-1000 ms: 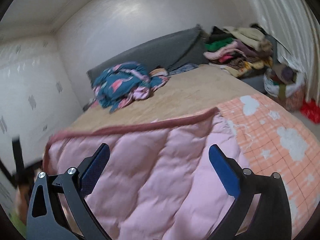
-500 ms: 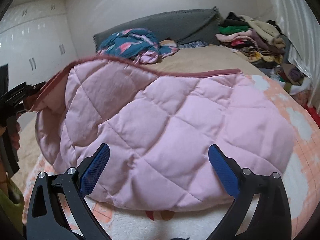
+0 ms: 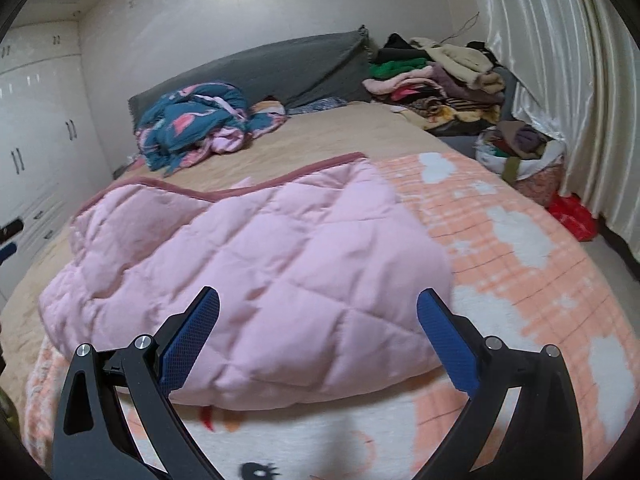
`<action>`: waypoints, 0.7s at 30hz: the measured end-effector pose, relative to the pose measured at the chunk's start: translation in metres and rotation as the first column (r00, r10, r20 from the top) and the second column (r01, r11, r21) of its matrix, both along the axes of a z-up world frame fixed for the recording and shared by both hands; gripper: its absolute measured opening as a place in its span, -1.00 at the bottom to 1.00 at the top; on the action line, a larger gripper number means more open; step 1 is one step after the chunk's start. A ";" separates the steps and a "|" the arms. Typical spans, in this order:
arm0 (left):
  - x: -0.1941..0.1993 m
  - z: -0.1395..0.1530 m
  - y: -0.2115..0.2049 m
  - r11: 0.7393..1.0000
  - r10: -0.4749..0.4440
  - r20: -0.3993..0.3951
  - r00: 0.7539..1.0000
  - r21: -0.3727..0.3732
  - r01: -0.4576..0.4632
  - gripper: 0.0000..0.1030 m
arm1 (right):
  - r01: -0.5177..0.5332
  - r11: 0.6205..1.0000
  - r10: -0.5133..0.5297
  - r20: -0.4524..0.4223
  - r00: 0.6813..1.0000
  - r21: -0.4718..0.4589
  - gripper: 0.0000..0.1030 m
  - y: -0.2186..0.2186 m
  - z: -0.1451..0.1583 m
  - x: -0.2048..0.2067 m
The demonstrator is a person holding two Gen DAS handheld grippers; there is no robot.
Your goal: Fold large clothes
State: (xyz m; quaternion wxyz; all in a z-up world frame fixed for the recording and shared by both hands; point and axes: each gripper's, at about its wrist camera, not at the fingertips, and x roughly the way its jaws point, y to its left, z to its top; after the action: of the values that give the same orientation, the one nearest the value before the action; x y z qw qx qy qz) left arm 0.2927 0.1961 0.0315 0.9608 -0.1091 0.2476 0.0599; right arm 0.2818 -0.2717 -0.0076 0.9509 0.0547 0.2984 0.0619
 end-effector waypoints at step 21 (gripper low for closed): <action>-0.001 -0.101 0.009 0.997 -0.058 -0.308 0.949 -0.068 0.039 0.82 | -0.092 0.986 0.065 -0.193 0.979 -0.135 0.90 -0.014 -0.034 0.081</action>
State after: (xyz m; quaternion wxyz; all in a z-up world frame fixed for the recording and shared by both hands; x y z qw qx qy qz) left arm 0.2912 0.2049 -0.0690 0.9074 -0.1215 0.3997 0.0452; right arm 0.3632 -0.2856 -0.0419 0.9166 -0.0202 0.3925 0.0725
